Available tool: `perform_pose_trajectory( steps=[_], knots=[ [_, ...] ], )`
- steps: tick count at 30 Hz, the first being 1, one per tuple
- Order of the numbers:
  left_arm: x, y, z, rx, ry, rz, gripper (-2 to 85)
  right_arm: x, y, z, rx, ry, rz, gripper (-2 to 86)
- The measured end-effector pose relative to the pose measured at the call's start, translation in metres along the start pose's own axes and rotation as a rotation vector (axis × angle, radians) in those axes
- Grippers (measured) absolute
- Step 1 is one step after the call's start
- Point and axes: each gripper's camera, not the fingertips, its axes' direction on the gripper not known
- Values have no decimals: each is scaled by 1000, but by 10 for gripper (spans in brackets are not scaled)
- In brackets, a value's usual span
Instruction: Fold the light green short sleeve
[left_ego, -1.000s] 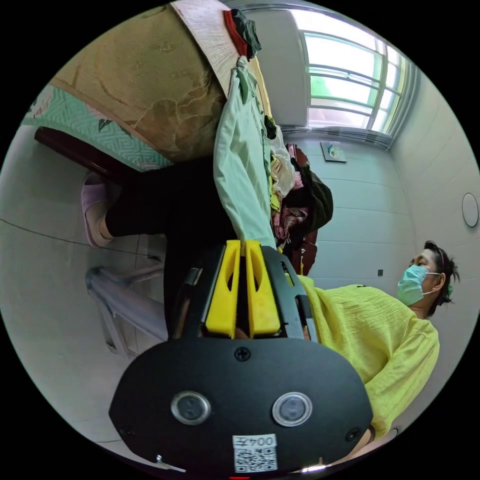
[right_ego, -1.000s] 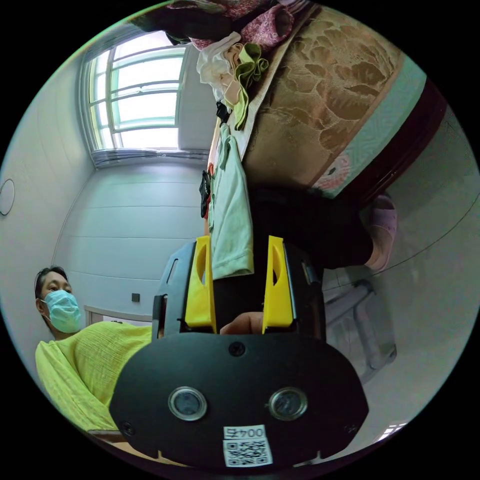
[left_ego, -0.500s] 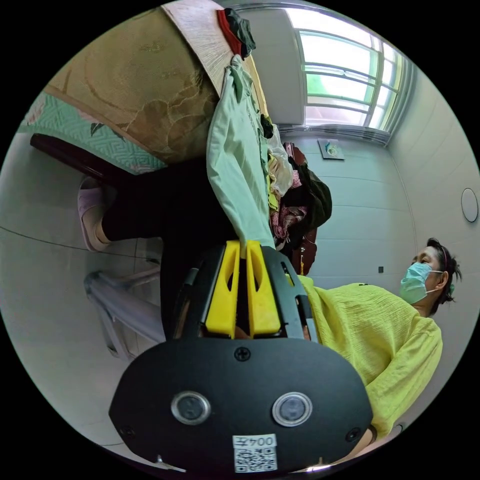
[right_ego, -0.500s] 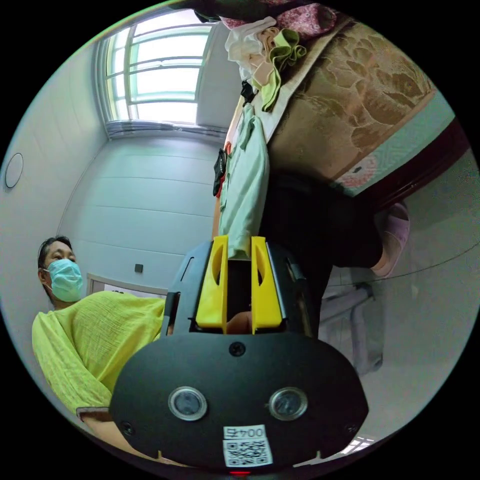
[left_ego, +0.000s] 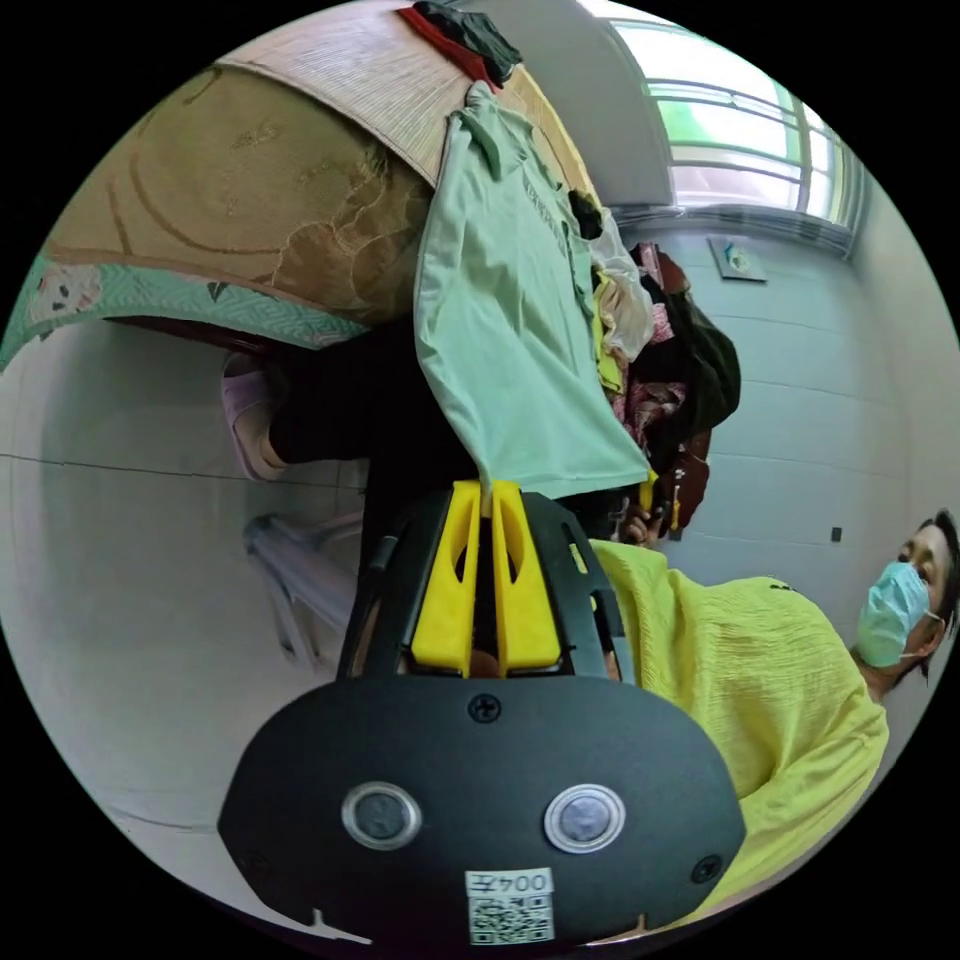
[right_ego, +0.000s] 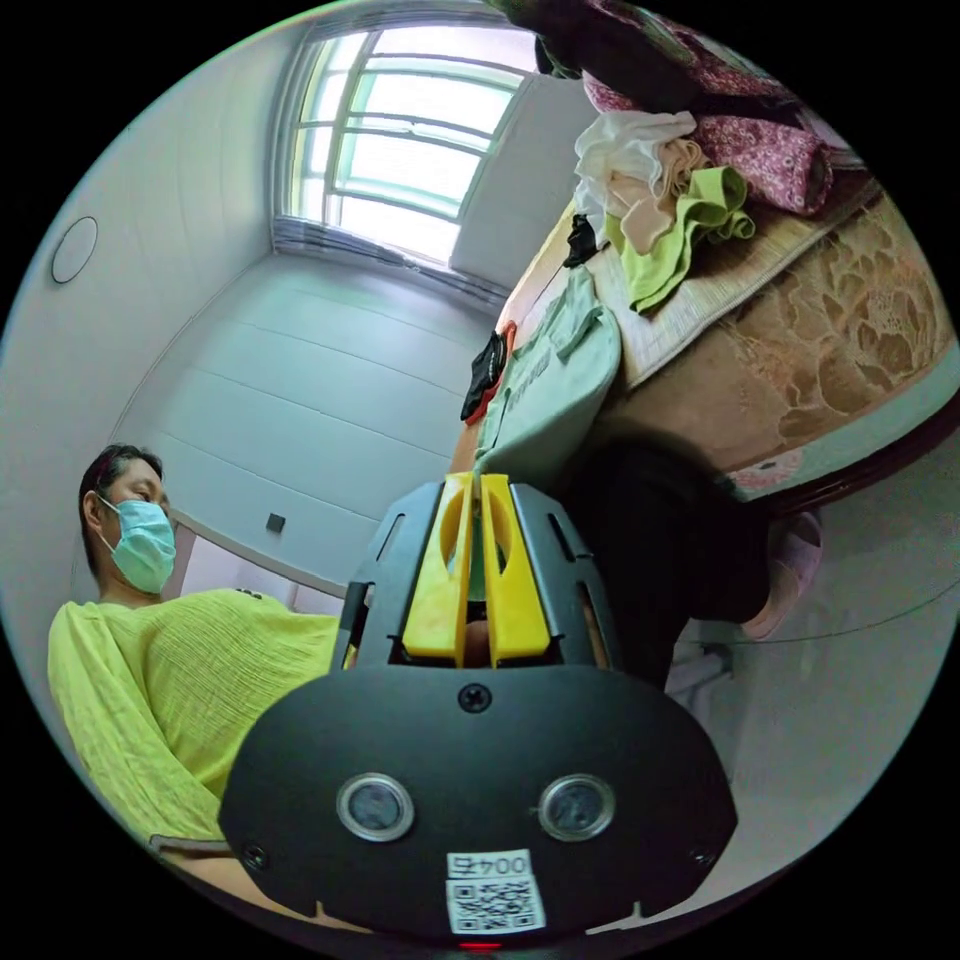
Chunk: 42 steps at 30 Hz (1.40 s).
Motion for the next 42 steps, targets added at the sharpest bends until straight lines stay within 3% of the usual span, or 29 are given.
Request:
perform_pose_trajectory(
  steps=[7, 12, 18, 26, 36, 42],
  knots=[
    [17, 2, -14, 5, -22, 42, 18, 8, 12, 10, 20, 13, 6, -7],
    [11, 19, -29, 125, 136, 48, 17, 6, 21, 4, 62, 33, 7, -9],
    [9, 55, -48, 158, 171, 60, 17, -16, 36, -13, 58, 25, -33, -9],
    [-14, 83, -49, 252, 331, 16, 18, 0, 72, -25, 100, -21, 81, -8],
    [69, -68, -109, 407, 432, 209, 21, -29, -81, 29, 216, -134, 57, -5],
    [76, -209, -117, 437, 433, 144, 22, -17, -222, 102, 191, -58, 69, -2]
  ],
)
